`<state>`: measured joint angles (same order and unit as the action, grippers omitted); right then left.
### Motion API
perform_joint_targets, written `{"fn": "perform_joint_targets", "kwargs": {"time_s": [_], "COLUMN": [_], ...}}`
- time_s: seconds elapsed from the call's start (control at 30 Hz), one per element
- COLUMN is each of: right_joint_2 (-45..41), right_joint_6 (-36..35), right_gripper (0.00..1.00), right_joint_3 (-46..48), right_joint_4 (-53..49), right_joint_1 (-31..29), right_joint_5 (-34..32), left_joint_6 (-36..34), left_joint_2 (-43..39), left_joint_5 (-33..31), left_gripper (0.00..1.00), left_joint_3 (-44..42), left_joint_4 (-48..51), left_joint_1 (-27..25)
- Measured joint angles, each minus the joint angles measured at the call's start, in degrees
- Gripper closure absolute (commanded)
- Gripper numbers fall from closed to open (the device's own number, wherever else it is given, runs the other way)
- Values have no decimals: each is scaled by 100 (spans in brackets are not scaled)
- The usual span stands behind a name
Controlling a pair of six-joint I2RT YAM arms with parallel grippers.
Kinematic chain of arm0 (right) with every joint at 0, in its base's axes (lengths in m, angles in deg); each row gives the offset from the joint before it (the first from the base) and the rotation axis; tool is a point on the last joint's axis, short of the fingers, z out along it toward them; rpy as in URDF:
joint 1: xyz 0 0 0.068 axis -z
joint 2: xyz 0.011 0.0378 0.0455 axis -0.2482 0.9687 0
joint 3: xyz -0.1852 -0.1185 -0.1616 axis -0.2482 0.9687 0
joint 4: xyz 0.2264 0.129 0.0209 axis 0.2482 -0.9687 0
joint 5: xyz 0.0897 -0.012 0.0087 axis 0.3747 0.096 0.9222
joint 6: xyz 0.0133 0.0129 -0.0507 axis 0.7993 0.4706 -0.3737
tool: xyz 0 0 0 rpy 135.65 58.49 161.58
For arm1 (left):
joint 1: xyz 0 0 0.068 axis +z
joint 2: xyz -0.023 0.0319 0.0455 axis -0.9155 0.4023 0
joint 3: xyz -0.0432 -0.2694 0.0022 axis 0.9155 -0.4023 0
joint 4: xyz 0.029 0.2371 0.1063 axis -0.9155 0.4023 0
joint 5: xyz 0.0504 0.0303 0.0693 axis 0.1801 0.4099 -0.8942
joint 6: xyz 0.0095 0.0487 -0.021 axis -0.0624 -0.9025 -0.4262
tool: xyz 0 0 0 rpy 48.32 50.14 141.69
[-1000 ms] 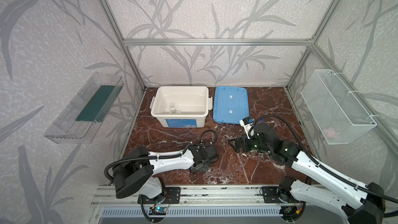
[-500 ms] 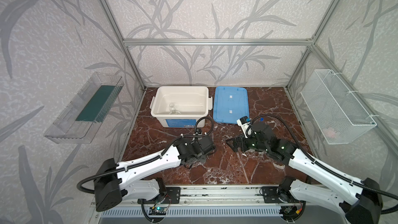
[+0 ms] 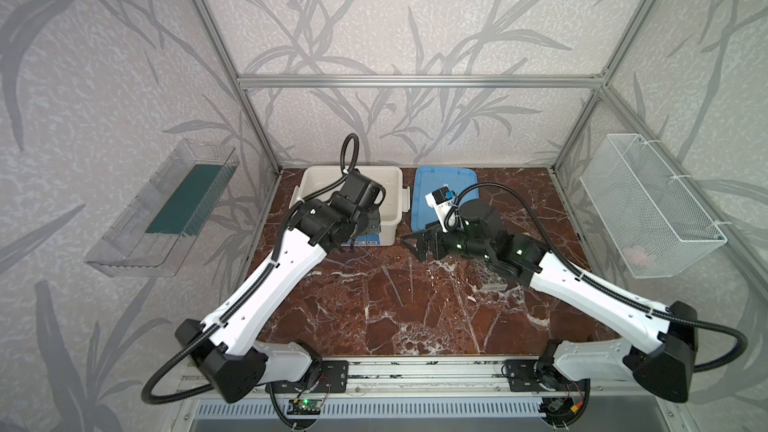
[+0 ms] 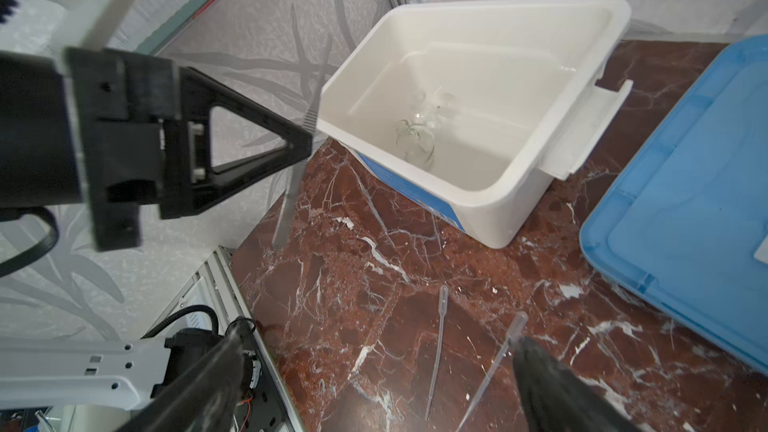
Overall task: Organize the chemistry lab equipment
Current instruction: 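Carry the tweezers over the white tub and lower them inside with the left gripper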
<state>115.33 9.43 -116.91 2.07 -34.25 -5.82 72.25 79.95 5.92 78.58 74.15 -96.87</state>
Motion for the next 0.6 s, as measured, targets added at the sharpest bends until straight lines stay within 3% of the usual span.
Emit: {"fn": "perform_joint_targets", "kwargs": {"time_s": [0.27,0.6], "right_joint_2": [1113,2083], "right_joint_6": [225,229], "right_gripper": [1,0], "right_joint_3": [-984,-1967], "right_joint_4": [415,210], "right_joint_1": [146,278], "right_joint_5": [391,505], "left_joint_6": [-501,-911], "left_joint_2": [1095,2245], "left_joint_5": [564,761], "left_gripper": [100,100], "left_joint_3": [614,1119], "left_joint_4": [-140,-439], "left_joint_1": [1069,1652]}}
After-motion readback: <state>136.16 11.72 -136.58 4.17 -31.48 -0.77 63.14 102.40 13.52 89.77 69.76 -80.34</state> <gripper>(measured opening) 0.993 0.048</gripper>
